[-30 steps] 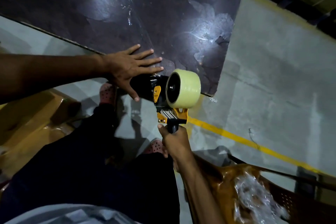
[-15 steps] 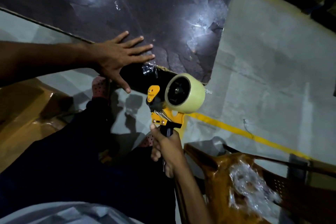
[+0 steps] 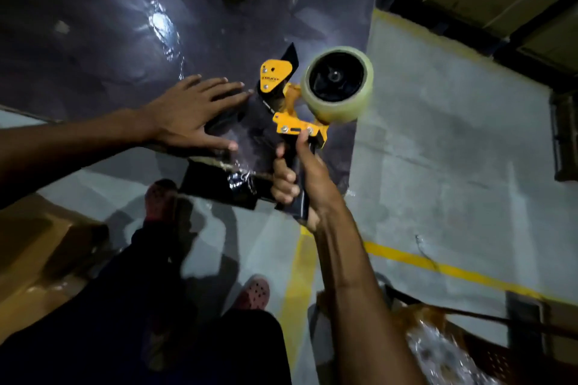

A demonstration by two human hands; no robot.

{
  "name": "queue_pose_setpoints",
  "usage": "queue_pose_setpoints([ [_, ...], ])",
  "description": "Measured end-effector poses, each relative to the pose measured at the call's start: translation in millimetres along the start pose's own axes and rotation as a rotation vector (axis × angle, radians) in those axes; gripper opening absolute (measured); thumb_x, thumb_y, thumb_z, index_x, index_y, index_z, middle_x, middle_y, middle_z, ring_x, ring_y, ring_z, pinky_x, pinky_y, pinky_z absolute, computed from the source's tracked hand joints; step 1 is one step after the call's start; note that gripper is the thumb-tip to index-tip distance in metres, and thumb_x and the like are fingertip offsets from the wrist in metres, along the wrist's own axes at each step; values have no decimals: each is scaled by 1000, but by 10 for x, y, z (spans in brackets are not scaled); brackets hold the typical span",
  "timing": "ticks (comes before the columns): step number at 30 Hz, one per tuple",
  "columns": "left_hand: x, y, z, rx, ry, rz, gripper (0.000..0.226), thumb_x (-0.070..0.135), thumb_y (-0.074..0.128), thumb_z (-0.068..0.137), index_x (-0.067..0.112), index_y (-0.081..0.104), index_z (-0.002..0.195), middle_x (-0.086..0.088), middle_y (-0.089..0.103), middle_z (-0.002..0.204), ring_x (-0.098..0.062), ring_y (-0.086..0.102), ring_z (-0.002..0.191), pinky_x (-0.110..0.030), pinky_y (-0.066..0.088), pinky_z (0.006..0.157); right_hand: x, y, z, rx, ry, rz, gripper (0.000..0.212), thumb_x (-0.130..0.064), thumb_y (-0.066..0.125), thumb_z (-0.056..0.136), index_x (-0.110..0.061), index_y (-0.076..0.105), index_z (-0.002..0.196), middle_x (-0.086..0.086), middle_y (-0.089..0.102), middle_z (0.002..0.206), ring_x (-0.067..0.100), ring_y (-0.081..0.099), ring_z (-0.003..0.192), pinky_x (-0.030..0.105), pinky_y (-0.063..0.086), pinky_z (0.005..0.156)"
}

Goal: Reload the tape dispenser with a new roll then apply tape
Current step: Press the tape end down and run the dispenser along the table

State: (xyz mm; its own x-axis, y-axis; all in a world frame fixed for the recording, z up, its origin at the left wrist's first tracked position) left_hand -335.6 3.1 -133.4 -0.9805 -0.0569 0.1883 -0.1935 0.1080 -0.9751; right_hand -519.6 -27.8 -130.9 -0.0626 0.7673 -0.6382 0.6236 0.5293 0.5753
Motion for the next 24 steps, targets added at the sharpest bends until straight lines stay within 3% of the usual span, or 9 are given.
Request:
queue_pose_setpoints([
  [5,-471,-71,312,-22,-155,-36,127,108,11,68,31,0,169,2,10,179,-27,18,164,-56,17,130,-367,8,909,-145,-3,238,42,-55,44,99,-15,50,88,-7,44,44,3,40,28,18,32,30],
  [8,-708,-69,429,-3,-208,-65,128,107,11,69,29,0,169,3,6,179,-25,14,165,-56,16,131,-508,-17,1272,-143,-15,321,50,-55,31,109,-14,51,88,-6,45,45,3,41,29,17,33,30],
  [12,-839,29,529,-11,-232,-99,123,104,19,73,30,-2,169,4,4,179,-21,9,166,-58,12,131,-543,-51,1471,-100,18,353,52,-57,33,108,-13,52,87,-5,48,48,3,45,31,15,36,33],
  [16,-890,80,602,-16,-236,-98,124,107,15,71,32,-3,168,6,4,179,-20,8,166,-61,8,131,-522,-186,1546,73,45,259,55,-56,38,108,-10,60,88,-1,62,54,8,60,41,18,52,43],
  [18,-900,82,623,-11,-249,-103,123,106,17,71,33,-2,168,7,5,179,-20,8,166,-63,8,131,-519,-260,1536,197,51,159,53,-55,48,105,-7,63,88,6,69,59,16,70,48,27,61,50],
  [20,-887,73,617,-26,-262,-115,121,104,20,73,33,-1,168,7,6,179,-20,8,166,-63,8,131,-541,-336,1459,320,28,76,47,-51,60,102,-7,61,83,11,68,62,23,69,51,31,61,51],
  [24,-805,-59,609,-17,-274,-183,119,104,19,73,37,-4,168,7,9,179,-21,12,165,-64,10,130,-901,-659,1095,691,-208,-482,33,-49,76,92,-22,58,87,2,68,83,21,66,77,38,59,75],
])
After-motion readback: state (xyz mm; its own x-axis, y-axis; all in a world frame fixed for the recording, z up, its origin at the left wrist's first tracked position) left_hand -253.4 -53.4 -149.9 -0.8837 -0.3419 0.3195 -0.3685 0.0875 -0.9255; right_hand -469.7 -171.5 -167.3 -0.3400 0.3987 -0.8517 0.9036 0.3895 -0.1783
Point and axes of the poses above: each hand's wrist, its own z-axis towards the middle knuckle, its own y-axis out of the palm, x = y × z, the point moved 10 cm from there along z, towards the middle knuckle
